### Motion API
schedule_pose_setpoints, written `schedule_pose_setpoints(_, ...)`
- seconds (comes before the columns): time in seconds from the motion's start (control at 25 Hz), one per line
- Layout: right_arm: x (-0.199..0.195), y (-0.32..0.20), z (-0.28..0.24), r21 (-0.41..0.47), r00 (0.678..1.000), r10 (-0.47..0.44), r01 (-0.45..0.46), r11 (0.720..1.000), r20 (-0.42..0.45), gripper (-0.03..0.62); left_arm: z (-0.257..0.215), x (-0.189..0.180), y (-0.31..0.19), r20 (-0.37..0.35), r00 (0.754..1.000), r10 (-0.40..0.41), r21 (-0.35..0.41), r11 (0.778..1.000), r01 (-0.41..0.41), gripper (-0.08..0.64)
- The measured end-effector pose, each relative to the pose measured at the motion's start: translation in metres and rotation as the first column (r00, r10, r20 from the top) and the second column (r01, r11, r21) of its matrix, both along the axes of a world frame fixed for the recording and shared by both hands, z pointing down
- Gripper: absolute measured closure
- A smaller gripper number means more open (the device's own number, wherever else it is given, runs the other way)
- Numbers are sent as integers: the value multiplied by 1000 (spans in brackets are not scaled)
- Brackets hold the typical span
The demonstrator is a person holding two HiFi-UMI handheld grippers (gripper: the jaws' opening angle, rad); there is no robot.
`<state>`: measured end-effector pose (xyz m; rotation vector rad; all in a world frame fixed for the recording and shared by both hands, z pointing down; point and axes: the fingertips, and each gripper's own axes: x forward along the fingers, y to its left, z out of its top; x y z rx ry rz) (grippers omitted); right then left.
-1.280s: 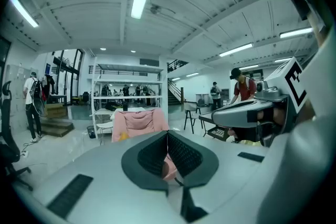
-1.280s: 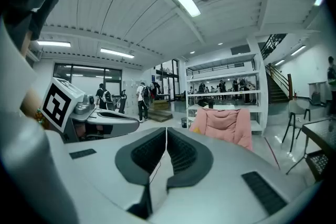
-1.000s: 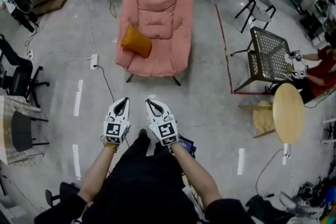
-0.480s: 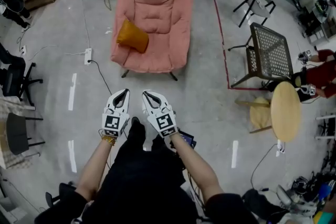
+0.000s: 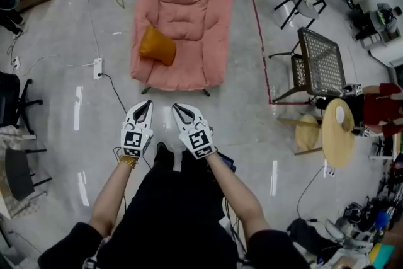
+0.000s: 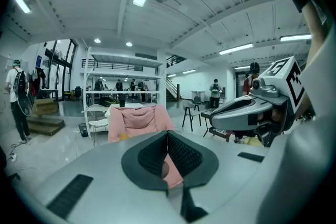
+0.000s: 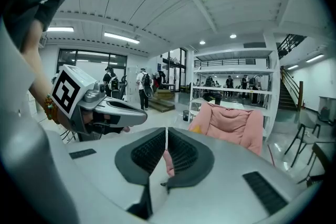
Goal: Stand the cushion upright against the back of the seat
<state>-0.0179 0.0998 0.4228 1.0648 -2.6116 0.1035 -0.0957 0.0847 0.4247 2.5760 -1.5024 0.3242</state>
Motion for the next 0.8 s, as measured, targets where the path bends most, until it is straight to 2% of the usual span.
schedule_pose_setpoints(0.36,7,-92,37,-1,996,-87,87,996,-32,575,39,15,-76,34,998,-44,-91,995,46,546)
schedule_pose_setpoints(0.56,20,-153,68,-11,986,-160,160,987,-47,575,62,29,-126,76,993,-87,-130,987,96,546)
schedule_pose_setpoints(0.8,31,-215,110,-37,974,-214,212,977,-68,575,98,33,-174,87,985,-150,-165,973,163,546)
